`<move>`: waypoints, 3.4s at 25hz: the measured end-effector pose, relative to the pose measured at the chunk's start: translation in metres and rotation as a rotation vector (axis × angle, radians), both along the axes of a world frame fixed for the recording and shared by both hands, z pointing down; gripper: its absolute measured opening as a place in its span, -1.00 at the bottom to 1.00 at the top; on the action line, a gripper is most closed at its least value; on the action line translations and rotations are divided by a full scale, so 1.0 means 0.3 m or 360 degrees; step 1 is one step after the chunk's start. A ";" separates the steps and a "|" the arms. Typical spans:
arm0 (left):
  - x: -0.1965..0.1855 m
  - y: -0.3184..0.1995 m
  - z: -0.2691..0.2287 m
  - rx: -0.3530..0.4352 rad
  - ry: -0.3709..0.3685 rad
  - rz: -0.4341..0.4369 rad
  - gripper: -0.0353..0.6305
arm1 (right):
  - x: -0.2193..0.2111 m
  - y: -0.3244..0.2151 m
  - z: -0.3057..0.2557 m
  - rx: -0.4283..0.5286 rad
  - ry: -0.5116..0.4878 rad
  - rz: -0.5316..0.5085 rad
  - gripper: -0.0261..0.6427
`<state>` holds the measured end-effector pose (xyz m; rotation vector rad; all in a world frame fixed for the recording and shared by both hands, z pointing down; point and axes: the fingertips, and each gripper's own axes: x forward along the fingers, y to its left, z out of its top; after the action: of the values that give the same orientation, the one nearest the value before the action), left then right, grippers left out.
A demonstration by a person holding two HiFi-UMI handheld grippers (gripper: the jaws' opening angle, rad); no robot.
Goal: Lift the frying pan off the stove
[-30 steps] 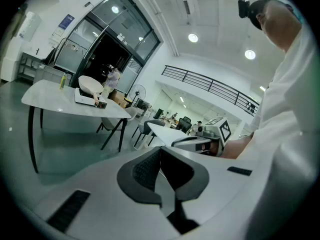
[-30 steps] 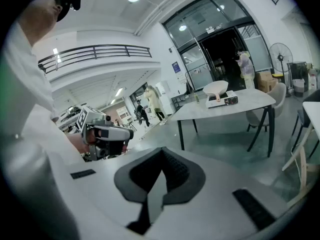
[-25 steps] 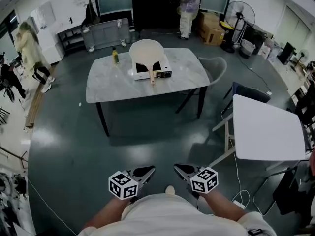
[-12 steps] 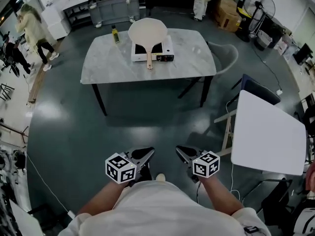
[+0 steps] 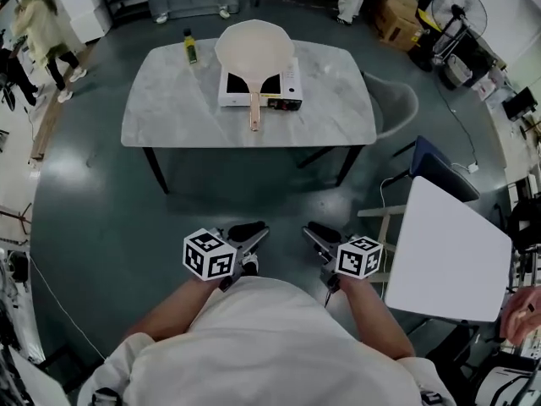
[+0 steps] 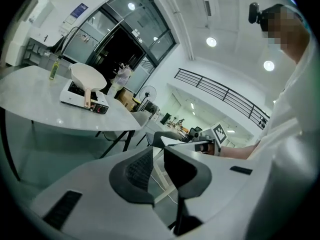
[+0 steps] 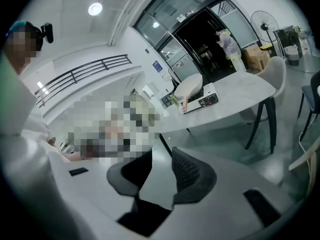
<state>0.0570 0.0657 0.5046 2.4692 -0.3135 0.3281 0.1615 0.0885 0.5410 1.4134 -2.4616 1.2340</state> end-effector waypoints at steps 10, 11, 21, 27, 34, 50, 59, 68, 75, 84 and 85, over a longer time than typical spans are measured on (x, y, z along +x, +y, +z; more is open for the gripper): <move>0.032 -0.484 0.069 -0.0221 0.0097 -0.0132 -0.48 | 0.110 -0.598 0.002 -0.0078 -0.0130 0.0041 -0.40; 0.031 -0.516 0.079 -0.0235 0.0100 -0.0160 -0.47 | 0.108 -0.658 0.001 -0.0082 -0.0149 0.0020 -0.38; 0.066 -0.898 0.187 -0.0378 0.0109 -0.0467 -0.28 | 0.065 -1.298 0.090 -0.0232 -0.0422 -0.0230 -0.17; 0.131 -1.113 0.276 -0.0494 0.0116 -0.0627 -0.17 | 0.022 -1.592 0.156 -0.0366 -0.0549 -0.0394 -0.06; 0.199 -1.238 0.388 -0.0631 0.0154 -0.0682 -0.12 | -0.071 -1.769 0.265 -0.0520 -0.0637 -0.0503 0.02; 0.287 -1.225 0.393 -0.0694 0.0218 -0.0586 -0.51 | -0.156 -1.788 0.236 -0.0541 -0.0788 -0.0574 -0.39; 0.316 -1.215 0.277 -0.0697 0.0367 -0.0504 -0.50 | -0.129 -1.783 0.182 -0.0522 -0.0854 -0.0490 -0.40; 0.316 -1.145 0.172 -0.0642 0.0337 -0.0305 -0.50 | -0.088 -1.720 0.042 -0.0391 -0.0884 -0.0399 -0.40; 0.311 -1.044 0.065 -0.0582 0.0320 -0.0069 -0.50 | -0.027 -1.622 -0.084 -0.0259 -0.0916 -0.0232 -0.40; 0.298 -0.787 -0.015 -0.0550 0.0290 0.0253 -0.50 | 0.076 -1.344 -0.171 -0.0131 -0.0977 0.0072 -0.40; 0.296 -0.757 -0.017 -0.0554 0.0285 0.0286 -0.50 | 0.085 -1.313 -0.172 -0.0121 -0.0978 0.0107 -0.39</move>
<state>0.1459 -0.1615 0.4996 2.1656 0.0407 0.2123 0.1870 -0.3052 0.4895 1.2423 -2.6853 2.0042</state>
